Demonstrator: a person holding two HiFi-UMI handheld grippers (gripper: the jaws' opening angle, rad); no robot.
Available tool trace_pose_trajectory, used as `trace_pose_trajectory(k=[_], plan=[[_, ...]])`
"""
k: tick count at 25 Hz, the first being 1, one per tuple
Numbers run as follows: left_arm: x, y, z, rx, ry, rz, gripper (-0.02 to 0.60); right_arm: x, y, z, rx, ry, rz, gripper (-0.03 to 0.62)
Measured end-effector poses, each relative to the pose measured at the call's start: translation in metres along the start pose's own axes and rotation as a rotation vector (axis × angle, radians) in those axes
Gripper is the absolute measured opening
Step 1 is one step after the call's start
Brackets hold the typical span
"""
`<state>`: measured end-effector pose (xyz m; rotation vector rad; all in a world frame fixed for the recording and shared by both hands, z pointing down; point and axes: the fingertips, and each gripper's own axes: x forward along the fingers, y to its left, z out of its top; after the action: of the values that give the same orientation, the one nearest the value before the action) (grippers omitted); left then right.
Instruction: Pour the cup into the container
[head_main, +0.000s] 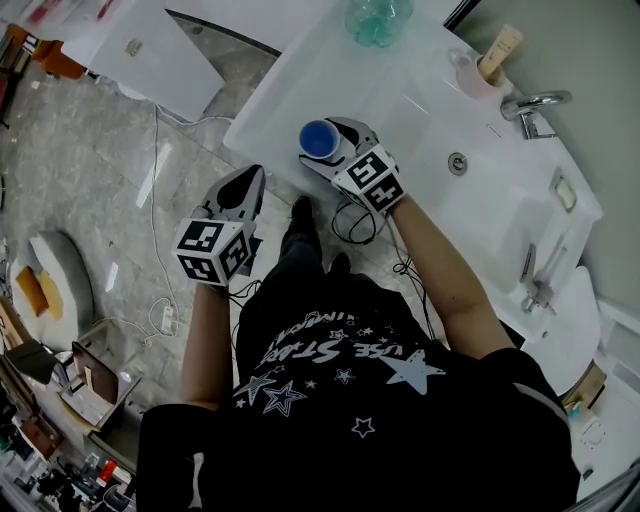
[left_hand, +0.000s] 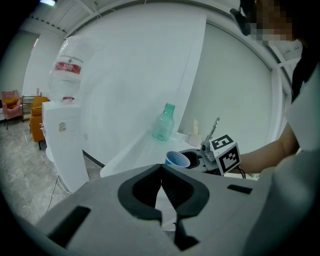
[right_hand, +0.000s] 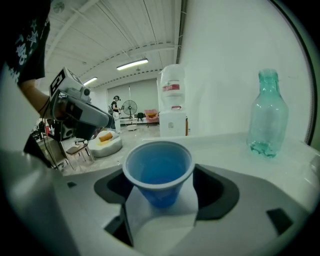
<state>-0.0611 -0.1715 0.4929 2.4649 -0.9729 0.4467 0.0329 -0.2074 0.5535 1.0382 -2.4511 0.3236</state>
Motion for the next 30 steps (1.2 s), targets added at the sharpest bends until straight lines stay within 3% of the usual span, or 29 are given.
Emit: trace_pose_trajectory(k=[6, 21, 30], plan=[[-0.003, -0.003, 0.001, 0.003, -0.01, 0.007, 0.012, -0.008, -0.001, -0.011, 0.008, 0.024, 0.017, 0.431], [-0.037, -0.059, -0.001, 0.041, -0.071, -0.006, 0.012, -0.094, 0.004, -0.015, 0.069, -0.018, -0.13, 0.423], [-0.078, -0.108, -0.029, 0.045, -0.092, -0.002, 0.012, -0.152, 0.041, -0.011, 0.036, -0.073, -0.166, 0.248]])
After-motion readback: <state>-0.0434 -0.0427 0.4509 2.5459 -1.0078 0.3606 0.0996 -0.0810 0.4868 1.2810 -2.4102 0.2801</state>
